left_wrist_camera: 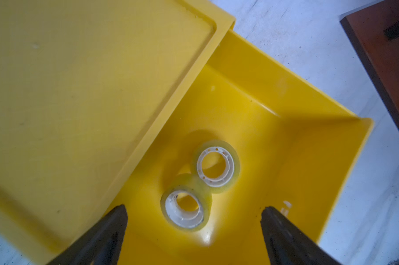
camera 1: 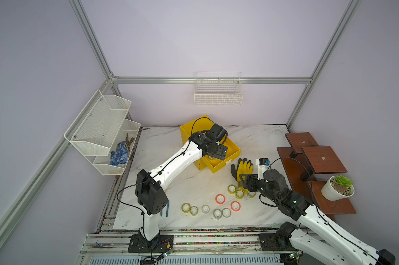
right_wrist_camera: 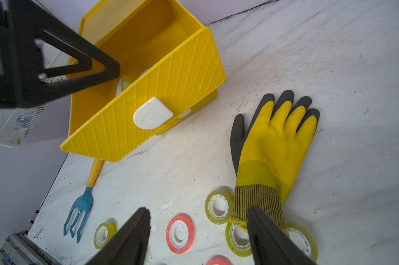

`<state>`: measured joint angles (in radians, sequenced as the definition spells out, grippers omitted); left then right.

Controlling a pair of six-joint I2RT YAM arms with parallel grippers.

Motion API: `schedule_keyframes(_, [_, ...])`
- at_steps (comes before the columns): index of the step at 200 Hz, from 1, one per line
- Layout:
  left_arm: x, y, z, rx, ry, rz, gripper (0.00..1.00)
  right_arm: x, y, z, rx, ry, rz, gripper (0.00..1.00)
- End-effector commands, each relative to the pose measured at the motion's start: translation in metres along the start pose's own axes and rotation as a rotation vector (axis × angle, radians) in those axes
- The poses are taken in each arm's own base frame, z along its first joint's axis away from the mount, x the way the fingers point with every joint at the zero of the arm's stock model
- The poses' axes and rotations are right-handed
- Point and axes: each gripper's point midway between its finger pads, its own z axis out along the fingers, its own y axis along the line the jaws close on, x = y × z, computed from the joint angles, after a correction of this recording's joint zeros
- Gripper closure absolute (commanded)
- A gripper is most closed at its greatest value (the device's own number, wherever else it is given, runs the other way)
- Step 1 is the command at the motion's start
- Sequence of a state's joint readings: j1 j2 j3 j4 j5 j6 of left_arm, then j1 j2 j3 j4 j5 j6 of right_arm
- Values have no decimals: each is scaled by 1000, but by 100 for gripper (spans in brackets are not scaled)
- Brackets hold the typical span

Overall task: Place the transparent tape into the drawer according to color
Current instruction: Place the tape in the drawer, then pick up the tape at the center of the board.

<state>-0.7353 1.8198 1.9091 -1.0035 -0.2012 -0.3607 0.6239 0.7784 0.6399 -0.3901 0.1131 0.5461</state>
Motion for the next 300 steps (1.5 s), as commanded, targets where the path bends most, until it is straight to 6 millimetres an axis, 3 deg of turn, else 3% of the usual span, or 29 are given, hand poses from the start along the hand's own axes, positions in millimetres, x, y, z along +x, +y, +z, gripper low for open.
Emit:
schedule_keyframes(1, [-20, 7, -67, 58, -166, -57, 0, 4, 4, -1, -9, 41, -10, 28])
schedule_keyframes(34, [-4, 32, -104, 28, -275, -82, 0, 24, 6, 3, -40, 127, -31, 29])
schedule_keyframes(38, [-4, 38, -119, 28, -308, -93, 0, 27, 8, 3, -49, 139, -36, 29])
schedule_keyframes(68, [23, 68, -132, -56, -343, -127, 0, 58, 13, 12, -111, 271, -51, 30])
schedule_keyframes(108, [59, 97, -126, -143, -327, -172, 0, 98, 17, 30, -156, 403, -36, 32])
schedule_keyframes(160, [82, 108, -112, -182, -285, -191, 0, 112, 13, 55, -83, 468, -96, 33])
schedule_keyframes(243, [98, 115, -98, -210, -239, -198, 0, 89, -14, 100, 164, 410, -194, 32])
schedule_keyframes(289, [104, 118, -90, -222, -216, -206, 0, 105, -28, 118, 233, 463, -214, 32])
schedule_keyframes(292, [104, 118, -90, -222, -215, -207, 0, 106, -29, 118, 235, 465, -216, 37])
schedule_keyframes(300, [105, 118, -89, -225, -210, -208, 0, 109, -31, 119, 242, 473, -218, 38])
